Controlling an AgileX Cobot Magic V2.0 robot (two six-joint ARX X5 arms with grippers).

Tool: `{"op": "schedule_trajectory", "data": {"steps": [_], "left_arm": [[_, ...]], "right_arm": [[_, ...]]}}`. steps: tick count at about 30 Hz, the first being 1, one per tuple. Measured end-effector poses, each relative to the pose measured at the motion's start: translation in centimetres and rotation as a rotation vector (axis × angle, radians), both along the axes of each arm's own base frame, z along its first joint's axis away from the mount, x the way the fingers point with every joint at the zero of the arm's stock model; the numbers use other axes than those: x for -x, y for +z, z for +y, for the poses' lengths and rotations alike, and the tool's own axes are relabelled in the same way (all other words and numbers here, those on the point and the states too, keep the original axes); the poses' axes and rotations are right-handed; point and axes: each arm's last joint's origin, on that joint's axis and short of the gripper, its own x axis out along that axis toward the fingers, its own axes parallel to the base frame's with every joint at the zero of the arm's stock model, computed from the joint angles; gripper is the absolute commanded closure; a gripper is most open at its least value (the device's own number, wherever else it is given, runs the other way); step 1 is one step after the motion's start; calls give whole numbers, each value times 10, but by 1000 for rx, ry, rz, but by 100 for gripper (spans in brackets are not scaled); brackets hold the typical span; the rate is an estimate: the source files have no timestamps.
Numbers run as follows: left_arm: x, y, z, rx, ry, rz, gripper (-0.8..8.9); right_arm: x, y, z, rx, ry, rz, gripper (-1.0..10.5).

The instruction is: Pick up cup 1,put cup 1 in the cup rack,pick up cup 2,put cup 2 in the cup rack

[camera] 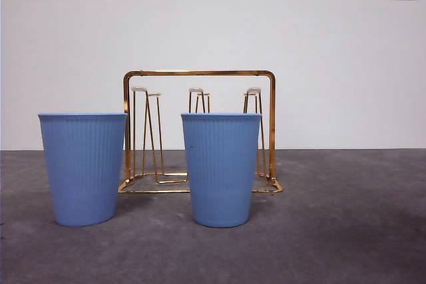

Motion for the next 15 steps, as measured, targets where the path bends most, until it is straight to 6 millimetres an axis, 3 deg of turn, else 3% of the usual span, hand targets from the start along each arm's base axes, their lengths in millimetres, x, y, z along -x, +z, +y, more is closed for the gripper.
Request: {"op": "schedule_trajectory", "data": {"steps": [9, 15], "left_arm": [[1, 5, -2, 142, -61, 14, 820], [11, 44, -4, 206, -96, -6, 820]], "right_arm": [[1, 7, 1, -92, 27, -8, 956], [11, 55, 2, -176, 50, -108, 958]]}}
